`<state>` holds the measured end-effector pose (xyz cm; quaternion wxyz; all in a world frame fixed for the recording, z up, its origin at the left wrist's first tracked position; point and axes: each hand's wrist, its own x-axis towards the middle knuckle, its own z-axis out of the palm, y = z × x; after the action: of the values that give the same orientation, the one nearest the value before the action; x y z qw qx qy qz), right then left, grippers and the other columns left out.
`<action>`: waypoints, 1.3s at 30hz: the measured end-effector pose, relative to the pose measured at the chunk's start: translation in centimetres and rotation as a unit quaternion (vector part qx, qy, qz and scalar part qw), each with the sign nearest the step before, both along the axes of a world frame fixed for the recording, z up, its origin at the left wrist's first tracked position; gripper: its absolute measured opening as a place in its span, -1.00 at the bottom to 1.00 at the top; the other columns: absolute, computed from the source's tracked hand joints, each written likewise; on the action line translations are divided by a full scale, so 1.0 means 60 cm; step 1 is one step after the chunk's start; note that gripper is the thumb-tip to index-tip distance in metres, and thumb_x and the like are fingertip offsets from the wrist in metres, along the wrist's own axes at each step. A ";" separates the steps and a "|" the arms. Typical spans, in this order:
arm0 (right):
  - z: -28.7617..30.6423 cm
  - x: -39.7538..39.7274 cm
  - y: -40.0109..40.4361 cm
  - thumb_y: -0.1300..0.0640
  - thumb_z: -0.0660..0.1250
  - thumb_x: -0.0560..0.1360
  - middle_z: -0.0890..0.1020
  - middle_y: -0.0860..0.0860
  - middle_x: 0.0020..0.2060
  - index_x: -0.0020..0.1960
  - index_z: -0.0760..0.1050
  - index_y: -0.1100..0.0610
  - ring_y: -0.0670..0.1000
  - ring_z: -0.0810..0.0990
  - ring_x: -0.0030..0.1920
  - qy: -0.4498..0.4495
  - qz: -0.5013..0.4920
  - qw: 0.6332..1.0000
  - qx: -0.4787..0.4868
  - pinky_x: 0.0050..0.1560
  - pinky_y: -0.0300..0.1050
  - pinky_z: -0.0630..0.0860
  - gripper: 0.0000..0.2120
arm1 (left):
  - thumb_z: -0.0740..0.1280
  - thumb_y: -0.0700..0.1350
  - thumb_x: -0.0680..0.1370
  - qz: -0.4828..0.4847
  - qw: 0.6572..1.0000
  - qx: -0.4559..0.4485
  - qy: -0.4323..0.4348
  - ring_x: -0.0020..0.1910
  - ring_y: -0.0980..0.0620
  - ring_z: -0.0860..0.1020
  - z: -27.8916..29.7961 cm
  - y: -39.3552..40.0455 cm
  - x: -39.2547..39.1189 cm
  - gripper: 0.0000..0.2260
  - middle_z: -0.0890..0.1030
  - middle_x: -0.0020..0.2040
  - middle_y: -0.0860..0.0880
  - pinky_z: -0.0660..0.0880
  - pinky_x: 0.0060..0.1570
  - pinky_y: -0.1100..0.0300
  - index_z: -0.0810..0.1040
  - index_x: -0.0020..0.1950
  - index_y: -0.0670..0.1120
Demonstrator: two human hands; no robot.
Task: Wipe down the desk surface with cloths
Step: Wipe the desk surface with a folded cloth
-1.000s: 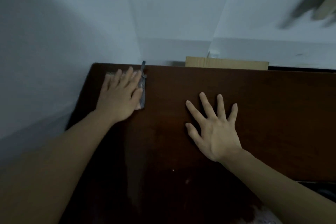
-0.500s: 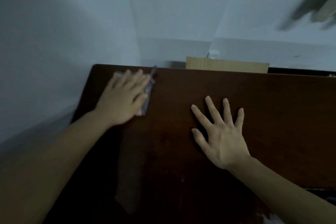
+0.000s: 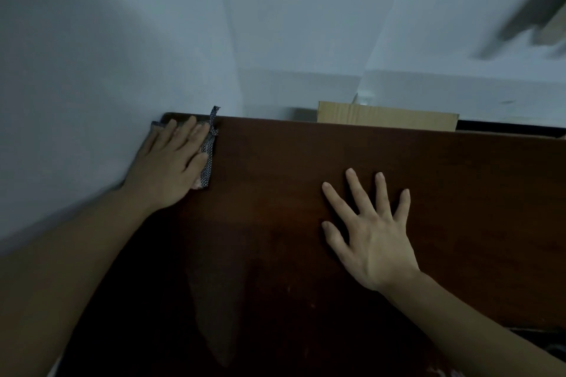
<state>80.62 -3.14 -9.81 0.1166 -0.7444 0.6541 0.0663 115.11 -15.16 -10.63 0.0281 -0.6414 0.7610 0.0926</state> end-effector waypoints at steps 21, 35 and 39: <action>0.003 0.000 -0.002 -0.41 -0.39 0.50 -0.20 -0.01 0.65 0.62 -0.24 -0.28 0.31 -0.28 0.60 0.021 0.000 1.000 -0.002 0.49 0.50 -0.23 -0.30 | -0.21 0.20 0.67 -0.081 0.996 0.002 -0.028 0.63 -0.09 0.02 0.009 0.217 -0.025 -0.44 0.10 0.65 0.02 -0.04 0.57 -0.14 0.06 0.65 0.08; -0.005 -0.003 -0.002 -0.41 -0.38 0.48 -0.15 0.00 0.66 0.62 -0.19 -0.27 0.33 -0.23 0.60 0.019 0.001 1.000 -0.022 0.48 0.52 -0.21 -0.28 | -0.31 0.29 0.57 0.010 1.000 0.008 -0.019 0.64 -0.14 -0.06 0.007 0.185 -0.034 -0.33 -0.05 0.67 0.02 -0.16 0.58 -0.12 -0.08 0.66 0.09; -0.002 -0.001 -0.001 -0.41 -0.41 0.46 -0.15 0.00 0.66 0.62 -0.21 -0.27 0.34 -0.23 0.60 0.025 0.000 1.000 -0.016 0.48 0.53 -0.18 -0.26 | -0.24 0.22 0.68 -0.060 0.998 0.005 -0.034 0.60 -0.20 0.16 0.011 0.305 -0.028 -0.41 0.18 0.63 -0.06 0.11 0.53 -0.24 0.09 0.64 0.00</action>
<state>80.59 -3.22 -9.90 0.0886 -0.7445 0.6576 0.0743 113.43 3.14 -9.99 0.0627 -0.5974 0.7961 0.0731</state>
